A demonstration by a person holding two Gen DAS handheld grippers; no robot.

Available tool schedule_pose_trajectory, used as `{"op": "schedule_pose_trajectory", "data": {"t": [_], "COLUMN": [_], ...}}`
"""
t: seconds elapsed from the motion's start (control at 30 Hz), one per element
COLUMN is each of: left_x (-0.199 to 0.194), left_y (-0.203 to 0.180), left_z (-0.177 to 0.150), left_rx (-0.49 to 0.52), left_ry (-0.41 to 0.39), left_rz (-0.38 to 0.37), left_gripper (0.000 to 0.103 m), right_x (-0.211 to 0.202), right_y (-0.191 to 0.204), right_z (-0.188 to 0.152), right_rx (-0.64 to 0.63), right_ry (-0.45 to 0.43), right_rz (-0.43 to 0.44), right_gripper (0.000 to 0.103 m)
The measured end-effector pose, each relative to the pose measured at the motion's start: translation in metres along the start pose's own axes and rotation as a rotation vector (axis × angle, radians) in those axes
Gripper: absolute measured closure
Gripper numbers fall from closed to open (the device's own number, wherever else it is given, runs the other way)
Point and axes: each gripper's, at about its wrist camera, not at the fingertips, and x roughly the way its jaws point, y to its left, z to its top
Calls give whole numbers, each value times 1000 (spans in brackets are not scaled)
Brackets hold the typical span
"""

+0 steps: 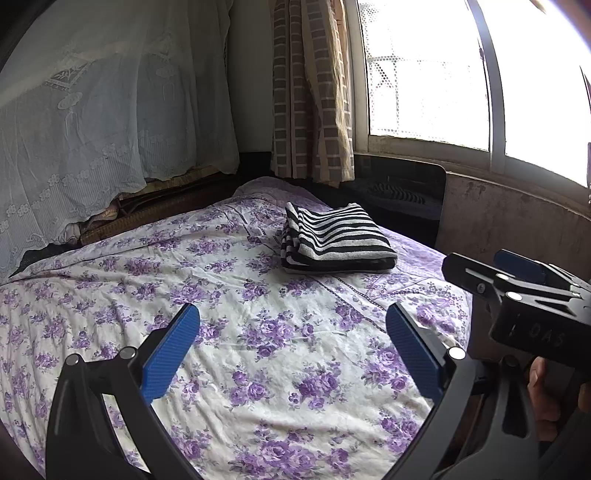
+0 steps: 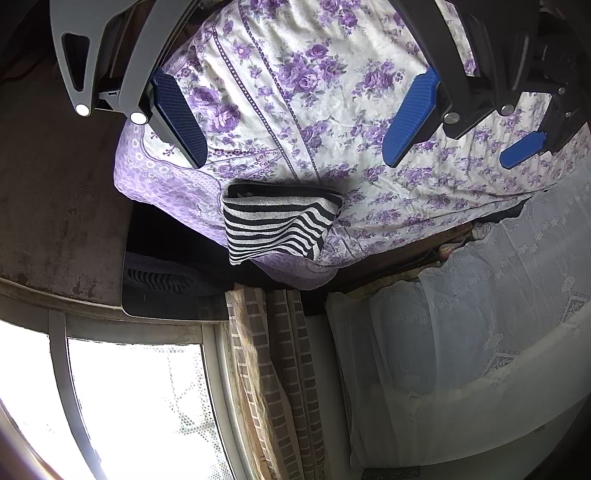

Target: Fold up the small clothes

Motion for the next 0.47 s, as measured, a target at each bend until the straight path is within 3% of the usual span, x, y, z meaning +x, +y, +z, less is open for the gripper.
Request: {"op": "schedule_pose_trajectory", "data": {"t": [0.47], "left_x": [0], "left_y": [-2], "left_z": [-1], "left_rx": [0], "left_ry": [12], "left_rz": [-16], "left_gripper": [5], "right_x": [-1], "right_y": [1], "right_z": [0], "right_rx": [1], "right_ry": [-2], "right_rz": [0], "right_gripper": [7]}}
